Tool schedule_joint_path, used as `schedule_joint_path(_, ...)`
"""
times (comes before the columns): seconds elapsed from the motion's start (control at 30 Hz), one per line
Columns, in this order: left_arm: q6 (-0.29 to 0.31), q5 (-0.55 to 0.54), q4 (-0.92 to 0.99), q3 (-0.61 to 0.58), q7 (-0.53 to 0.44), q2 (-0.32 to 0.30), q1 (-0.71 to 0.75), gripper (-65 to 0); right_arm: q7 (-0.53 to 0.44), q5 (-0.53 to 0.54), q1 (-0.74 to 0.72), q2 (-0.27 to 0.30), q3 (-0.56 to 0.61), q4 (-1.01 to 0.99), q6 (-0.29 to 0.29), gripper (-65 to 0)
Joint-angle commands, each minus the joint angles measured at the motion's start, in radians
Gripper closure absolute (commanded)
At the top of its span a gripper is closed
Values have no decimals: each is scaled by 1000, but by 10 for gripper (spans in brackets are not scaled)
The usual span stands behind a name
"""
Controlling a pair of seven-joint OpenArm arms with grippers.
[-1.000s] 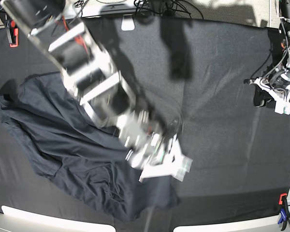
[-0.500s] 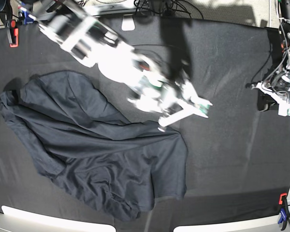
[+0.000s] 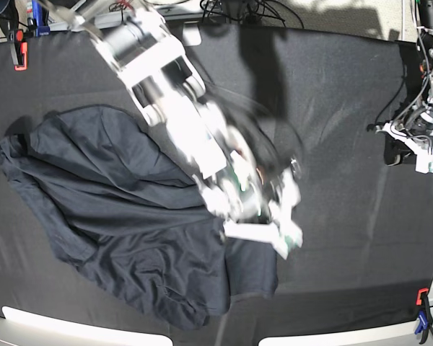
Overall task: Layout the t-shirt on the table in an organized manner, then fold the t-shirt properly
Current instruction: 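Grasp the shirt fabric with the right gripper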
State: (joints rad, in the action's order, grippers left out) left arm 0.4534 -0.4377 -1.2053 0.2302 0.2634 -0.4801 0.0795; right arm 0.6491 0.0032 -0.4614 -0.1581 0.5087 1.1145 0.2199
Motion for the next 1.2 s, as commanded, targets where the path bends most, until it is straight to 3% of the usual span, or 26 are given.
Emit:
schedule_joint_path(0.0, 7, -8, -18, 6, -24, -19, -13, -56, -36, 3, -51, 1, 3, -35, -59, -304)
schedule_joint_path(0.07, 7, -9, -18, 6, -26, -19, -13, -56, -35, -14, -102, 1, 28, -135, -121, -304)
schedule_joint_path(0.17, 7, -9, -18, 6, -30, -19, -13, -56, -47, -25, -149, 1, 59, -244, -122, -303)
schedule_joint_path(0.4, 6, -8, -18, 6, -30, -19, -13, -56, -105, 8, -156, 1, 164, -274, -24, -303)
schedule_joint_path(0.63, 7, -8, -18, 6, -30, -19, -13, -56, -98, -3, -155, 1, 266, -274, -24, -303)
schedule_joint_path(0.9, 7, -8, -18, 6, -29, -19, -13, -56, -84, -83, -148, 1, 270, -337, -24, -295)
schedule_joint_path(0.97, 7, -8, -18, 6, -29, -19, -13, -56, -88, -132, -147, 1, 270, -351, -29, -257)
schedule_joint_path(1.07, 6, -8, -18, 6, -29, -19, -13, -56, -97, -204, -151, 1, 270, -352, -80, -191)
schedule_joint_path(1.17, 7, -8, -18, 6, -29, -19, -13, -56, -108, -219, -153, 1, 270, -352, -85, -72)
